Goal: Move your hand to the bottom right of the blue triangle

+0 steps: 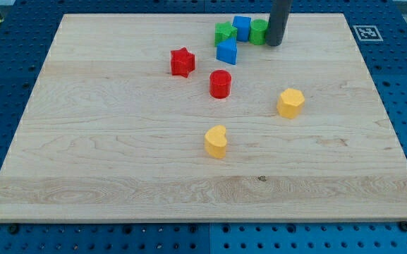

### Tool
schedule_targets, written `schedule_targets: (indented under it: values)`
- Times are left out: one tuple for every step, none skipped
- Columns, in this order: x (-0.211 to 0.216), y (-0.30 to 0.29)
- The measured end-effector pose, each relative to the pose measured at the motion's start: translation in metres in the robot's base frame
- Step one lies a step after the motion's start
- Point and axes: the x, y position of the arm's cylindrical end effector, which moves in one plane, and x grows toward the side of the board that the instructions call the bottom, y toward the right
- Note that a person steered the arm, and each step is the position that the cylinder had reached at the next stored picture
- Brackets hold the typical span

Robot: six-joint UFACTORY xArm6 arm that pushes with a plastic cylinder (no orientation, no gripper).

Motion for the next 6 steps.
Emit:
schedule_targets:
  values:
    - [0.000,-0.007]
    - [0.000,-0.017]
    - [0.000,-0.033]
    - [0.000,-0.030]
    - [0.014,-0.002]
    - [0.050,-0.007]
